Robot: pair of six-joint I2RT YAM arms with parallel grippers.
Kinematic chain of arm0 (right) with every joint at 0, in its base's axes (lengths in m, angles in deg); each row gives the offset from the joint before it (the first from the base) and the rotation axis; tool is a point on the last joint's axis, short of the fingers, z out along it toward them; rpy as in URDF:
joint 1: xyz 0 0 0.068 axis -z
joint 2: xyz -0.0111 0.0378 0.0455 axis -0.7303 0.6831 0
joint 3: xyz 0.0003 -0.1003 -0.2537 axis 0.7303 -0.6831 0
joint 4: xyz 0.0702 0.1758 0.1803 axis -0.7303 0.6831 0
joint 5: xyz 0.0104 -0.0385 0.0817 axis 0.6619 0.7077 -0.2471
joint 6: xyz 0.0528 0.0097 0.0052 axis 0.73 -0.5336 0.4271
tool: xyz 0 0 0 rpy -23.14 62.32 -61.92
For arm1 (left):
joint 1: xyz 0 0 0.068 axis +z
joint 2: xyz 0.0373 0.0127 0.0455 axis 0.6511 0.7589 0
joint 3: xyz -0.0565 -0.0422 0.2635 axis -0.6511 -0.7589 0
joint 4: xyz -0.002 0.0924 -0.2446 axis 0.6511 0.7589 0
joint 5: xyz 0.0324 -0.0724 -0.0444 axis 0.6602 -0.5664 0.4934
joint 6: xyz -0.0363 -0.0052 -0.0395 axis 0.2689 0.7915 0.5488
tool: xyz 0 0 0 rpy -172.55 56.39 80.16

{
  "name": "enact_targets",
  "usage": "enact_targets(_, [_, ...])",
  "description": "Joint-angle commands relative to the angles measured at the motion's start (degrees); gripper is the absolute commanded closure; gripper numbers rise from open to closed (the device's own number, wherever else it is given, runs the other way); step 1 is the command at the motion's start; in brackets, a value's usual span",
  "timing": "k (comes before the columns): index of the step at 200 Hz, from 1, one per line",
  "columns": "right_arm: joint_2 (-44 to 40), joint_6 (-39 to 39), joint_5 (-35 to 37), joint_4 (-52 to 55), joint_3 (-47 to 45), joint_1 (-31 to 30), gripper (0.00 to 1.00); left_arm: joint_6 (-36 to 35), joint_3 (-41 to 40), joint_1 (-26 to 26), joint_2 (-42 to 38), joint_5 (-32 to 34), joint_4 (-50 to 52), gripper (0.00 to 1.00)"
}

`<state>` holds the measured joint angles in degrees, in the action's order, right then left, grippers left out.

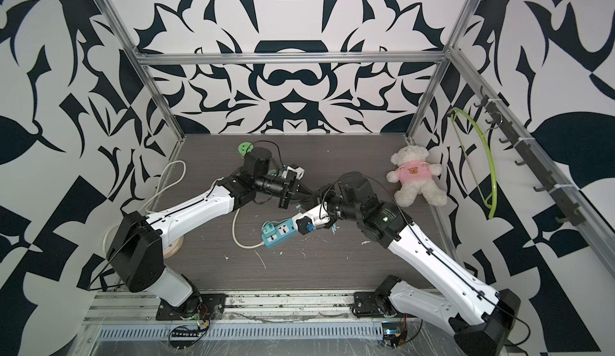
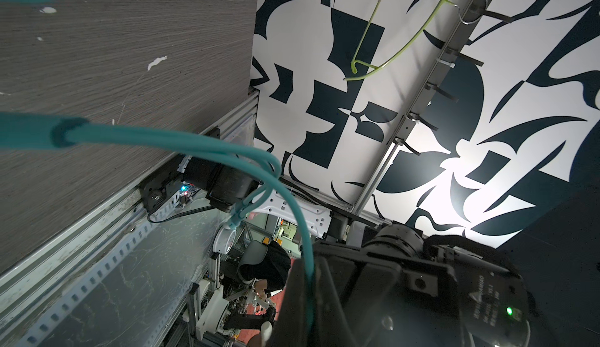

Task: Charge the cordless meat grinders
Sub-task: Pick up the charging cable from the center of the board.

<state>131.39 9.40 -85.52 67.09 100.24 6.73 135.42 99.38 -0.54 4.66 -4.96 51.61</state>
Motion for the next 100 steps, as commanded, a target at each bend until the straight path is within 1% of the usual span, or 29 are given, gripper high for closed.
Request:
enact_targets(1, [0.29,0.22,1.4,-0.49,1.5,-0.51,1.0,-0.77,0.63,0.1,-0.05,-1.73,-1.02,1.0])
enact_targets(8, [0.14,1.03,1.54,-0.65,1.34,-0.51,1.0,-0.93,0.61,0.09,-0.05,-1.61,-0.99,0.99])
enact_targets(12, [0.07,1.73,1.63,-0.8,1.21,-0.53,1.0,-1.05,0.62,0.18,-0.07,-1.23,-0.75,0.92])
enact_targets(22, [-0.21,4.1,1.85,-1.34,0.87,-0.51,1.0,-2.42,0.77,0.57,-0.32,0.55,1.3,0.7])
enact_targets(27, [-0.36,5.79,1.98,-1.78,0.61,-0.51,1.0,-3.4,0.79,0.92,-0.62,1.86,2.58,0.61])
enact_targets(34, [-0.66,8.75,1.98,-2.79,0.1,-0.51,1.0,-4.89,0.54,1.53,-1.43,4.49,4.37,0.52])
enact_targets(45, [-1.31,14.76,2.75,-4.09,-1.12,-0.22,1.0,-7.73,-0.53,2.9,-3.69,10.24,7.47,0.44])
enact_targets(56, [-1.92,20.39,2.73,-3.99,-2.43,0.79,1.0,-12.11,-1.45,4.6,-6.72,17.34,11.3,0.39])
enact_targets(72, [-2.49,29.41,0.99,-4.7,-4.94,3.08,1.0,-20.53,-2.46,6.54,-11.4,29.31,16.19,0.36])
enact_targets(88, [-1.98,36.98,-1.84,-4.87,-6.42,5.56,1.0,-28.36,-5.84,6.76,-16.1,38.44,13.51,0.37])
enact_targets(95, [-1.38,39.57,-3.09,-4.4,-6.49,6.48,1.0,-30.83,-8.16,6.71,-17.76,40.5,10.14,0.37])
enact_targets(100, [-0.94,41.32,-4.01,-4.22,-6.42,7.03,1.0,-32.14,-10.06,6.73,-20.42,41.13,7.11,0.37])
